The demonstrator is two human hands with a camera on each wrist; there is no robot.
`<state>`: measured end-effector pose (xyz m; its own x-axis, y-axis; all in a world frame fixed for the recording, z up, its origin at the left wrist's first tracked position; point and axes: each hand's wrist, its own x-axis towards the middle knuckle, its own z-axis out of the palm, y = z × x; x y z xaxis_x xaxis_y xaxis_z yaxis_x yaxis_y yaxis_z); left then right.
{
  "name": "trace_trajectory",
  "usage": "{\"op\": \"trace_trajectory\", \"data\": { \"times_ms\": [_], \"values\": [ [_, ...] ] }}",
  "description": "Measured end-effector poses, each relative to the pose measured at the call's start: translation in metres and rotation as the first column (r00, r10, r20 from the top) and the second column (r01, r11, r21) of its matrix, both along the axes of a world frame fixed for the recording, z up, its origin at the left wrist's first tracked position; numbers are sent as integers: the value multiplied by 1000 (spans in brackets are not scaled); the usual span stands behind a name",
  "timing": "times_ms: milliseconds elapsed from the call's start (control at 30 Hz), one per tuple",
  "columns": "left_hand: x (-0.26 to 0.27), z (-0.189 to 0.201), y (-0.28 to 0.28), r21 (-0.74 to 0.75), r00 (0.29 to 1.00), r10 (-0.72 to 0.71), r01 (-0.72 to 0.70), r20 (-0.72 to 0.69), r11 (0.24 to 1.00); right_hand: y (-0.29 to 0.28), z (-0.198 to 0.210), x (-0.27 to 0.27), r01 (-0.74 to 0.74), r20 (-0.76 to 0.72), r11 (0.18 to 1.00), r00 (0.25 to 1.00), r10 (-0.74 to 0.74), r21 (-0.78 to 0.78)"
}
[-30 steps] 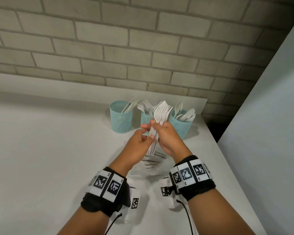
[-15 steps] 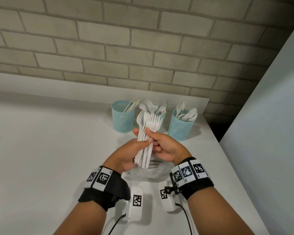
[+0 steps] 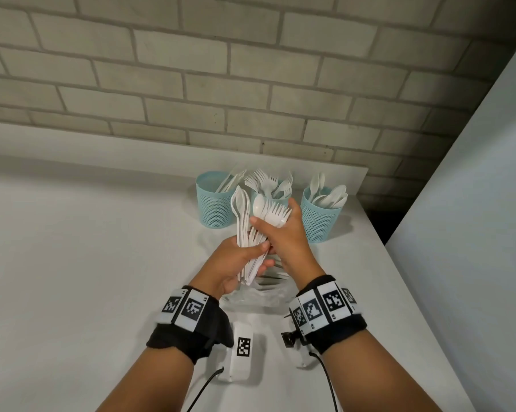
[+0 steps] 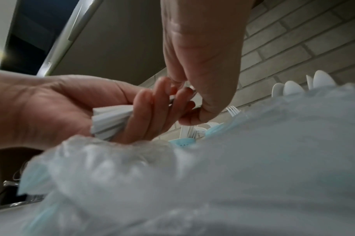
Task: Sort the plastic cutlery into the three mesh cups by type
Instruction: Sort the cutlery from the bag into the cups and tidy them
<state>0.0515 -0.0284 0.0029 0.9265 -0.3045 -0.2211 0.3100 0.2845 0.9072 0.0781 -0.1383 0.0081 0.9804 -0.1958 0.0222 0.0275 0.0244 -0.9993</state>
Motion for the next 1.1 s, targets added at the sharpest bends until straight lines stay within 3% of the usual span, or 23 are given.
{"op": "trace_trajectory", "data": {
  "times_ms": [167, 300, 400, 533, 600, 700, 833, 1000, 1100],
  "values": [
    [1, -3, 1, -8, 997, 80, -80, -13, 997, 0, 0, 1, -60, -16, 995, 998, 59, -77],
    [0, -4, 1, 3, 993, 113, -113, -24, 994, 0, 1, 1, -65, 15, 997, 998, 65, -40],
    [0, -6, 1, 2, 993, 117, -117, -30, 993, 1, 5, 3, -102, -117, 994, 987, 106, 42],
    [2, -6, 4, -28, 987, 157, -158, -39, 987, -2, 18, 15, -71, -232, 995, 971, 52, -74],
    [4, -5, 6, -41, 984, 172, -174, -43, 984, -4, 26, 20, -88, -238, 995, 968, 73, -51],
    [7, -5, 8, -48, 980, 191, -193, -49, 980, -6, 41, 35, -4, -138, 995, 990, 18, 104],
    [8, -5, 9, -52, 974, 220, -223, -58, 973, -10, 60, 69, 243, 108, 941, 956, -274, 235],
    [10, -5, 10, 21, 970, 237, -236, -57, 972, -8, 61, 105, 306, 267, 936, 900, -343, 171],
    [11, -4, 10, 29, 975, 212, -210, -64, 977, -5, 48, 120, 315, 233, 949, 925, -302, -23]
  ]
}}
